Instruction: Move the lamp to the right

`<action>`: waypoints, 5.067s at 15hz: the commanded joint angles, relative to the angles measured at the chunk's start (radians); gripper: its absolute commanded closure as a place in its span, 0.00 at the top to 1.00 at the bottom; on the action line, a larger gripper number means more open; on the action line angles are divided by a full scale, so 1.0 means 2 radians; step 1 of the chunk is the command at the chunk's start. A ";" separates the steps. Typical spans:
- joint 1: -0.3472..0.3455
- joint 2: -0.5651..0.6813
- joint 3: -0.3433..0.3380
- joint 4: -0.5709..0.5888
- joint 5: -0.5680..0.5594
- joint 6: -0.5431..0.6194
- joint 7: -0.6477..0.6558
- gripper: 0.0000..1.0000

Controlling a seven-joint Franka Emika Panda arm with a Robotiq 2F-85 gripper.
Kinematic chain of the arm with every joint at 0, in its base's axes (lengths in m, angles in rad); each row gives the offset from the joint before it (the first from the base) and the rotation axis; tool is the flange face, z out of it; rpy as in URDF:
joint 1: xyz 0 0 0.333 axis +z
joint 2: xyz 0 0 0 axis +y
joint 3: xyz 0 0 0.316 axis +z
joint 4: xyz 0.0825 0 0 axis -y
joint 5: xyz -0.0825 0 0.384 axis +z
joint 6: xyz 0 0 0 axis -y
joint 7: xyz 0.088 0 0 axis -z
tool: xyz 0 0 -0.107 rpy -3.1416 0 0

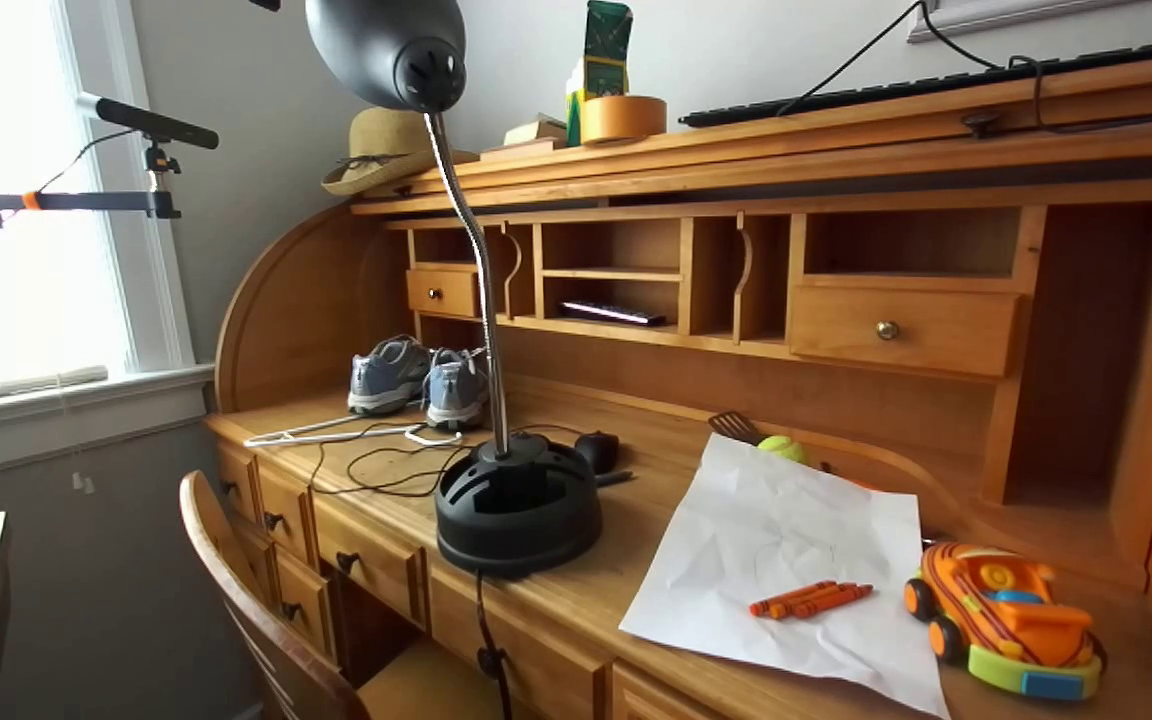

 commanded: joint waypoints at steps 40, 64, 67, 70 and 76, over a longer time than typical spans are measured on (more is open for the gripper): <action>0.020 0.127 0.091 0.138 -0.162 -0.060 0.287 0.72; 0.035 0.132 0.080 0.114 -0.170 -0.038 0.246 0.02; 0.039 0.126 0.073 0.109 -0.187 -0.018 0.209 0.02; 0.037 0.127 0.066 0.107 -0.213 -0.006 0.166 0.02; 0.039 0.137 0.057 0.102 -0.263 0.032 0.081 0.02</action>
